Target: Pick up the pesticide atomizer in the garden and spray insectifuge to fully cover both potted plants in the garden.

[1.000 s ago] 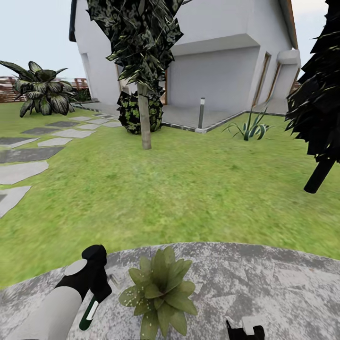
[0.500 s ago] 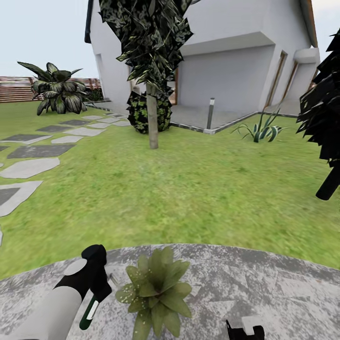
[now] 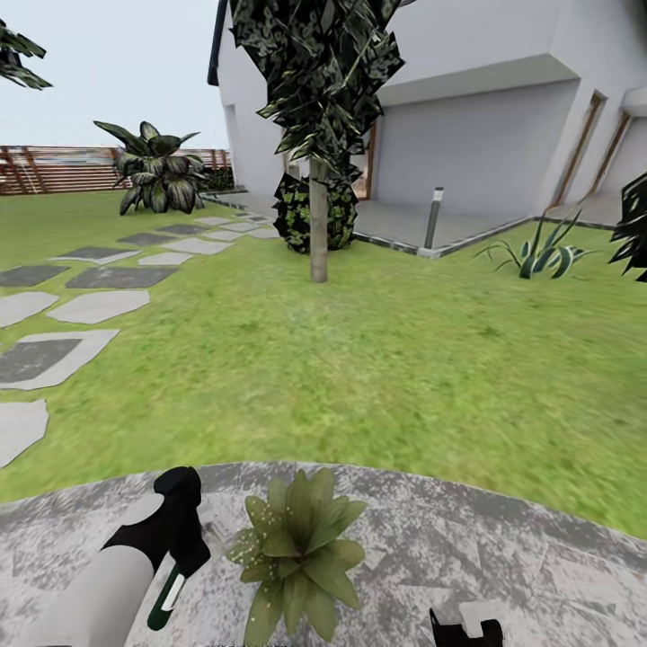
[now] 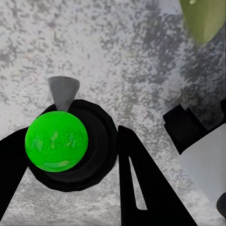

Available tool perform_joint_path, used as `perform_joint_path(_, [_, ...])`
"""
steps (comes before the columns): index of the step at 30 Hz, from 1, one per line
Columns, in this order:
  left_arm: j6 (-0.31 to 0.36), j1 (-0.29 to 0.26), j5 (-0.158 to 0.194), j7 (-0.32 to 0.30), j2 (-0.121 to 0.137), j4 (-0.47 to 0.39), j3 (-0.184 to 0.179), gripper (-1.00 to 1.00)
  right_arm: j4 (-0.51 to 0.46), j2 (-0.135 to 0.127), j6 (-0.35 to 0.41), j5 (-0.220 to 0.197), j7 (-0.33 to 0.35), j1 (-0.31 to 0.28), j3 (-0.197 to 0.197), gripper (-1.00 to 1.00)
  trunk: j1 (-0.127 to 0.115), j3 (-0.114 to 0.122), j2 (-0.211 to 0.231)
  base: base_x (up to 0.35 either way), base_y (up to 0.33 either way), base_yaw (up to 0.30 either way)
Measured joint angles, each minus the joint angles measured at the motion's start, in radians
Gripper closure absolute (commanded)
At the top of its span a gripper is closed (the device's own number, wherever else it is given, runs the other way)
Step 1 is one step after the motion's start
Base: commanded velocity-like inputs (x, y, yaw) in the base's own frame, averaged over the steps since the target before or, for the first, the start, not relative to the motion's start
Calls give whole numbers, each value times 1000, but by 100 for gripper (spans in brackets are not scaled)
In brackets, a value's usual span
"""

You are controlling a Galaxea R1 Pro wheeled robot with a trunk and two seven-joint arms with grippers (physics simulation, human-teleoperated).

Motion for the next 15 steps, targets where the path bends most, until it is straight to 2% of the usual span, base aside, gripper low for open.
perform_joint_path(3, [-1, 7, 1, -1, 0, 7, 0, 100, 0, 0, 0, 0, 0, 0, 0, -100, 0, 0, 0, 0, -1, 246])
perform_joint_path(5, [-1, 34, 3, 2, 2, 8, 0, 100, 0, 0, 0, -1, 1, 0, 0, -100, 0, 0, 0, 0, 0, 30])
perform_joint_path(6, [-1, 42, 9, 32, 5, 8, 19, 100, 0, -1, 0, -2, 0, 0, 0, -100, 0, 0, 0, 0, 0, 0])
perform_joint_path(9, [-1, 44, 10, 34, 6, 8, 45, 100, 0, 0, 0, -2, -1, 0, 0, -100, 0, 0, 0, 0, 0, 74])
perform_joint_path(12, [-1, 49, 11, 34, 5, 8, 47, 100, 0, 0, 0, -2, -1, 0, 0, -100, 0, 0, 0, 23, -13, 245])
perform_joint_path(15, [-1, 50, 11, 34, 5, 7, 48, 100, 0, 0, 0, -2, -1, 0, 0, -100, 0, 0, 0, 175, -121, 273])
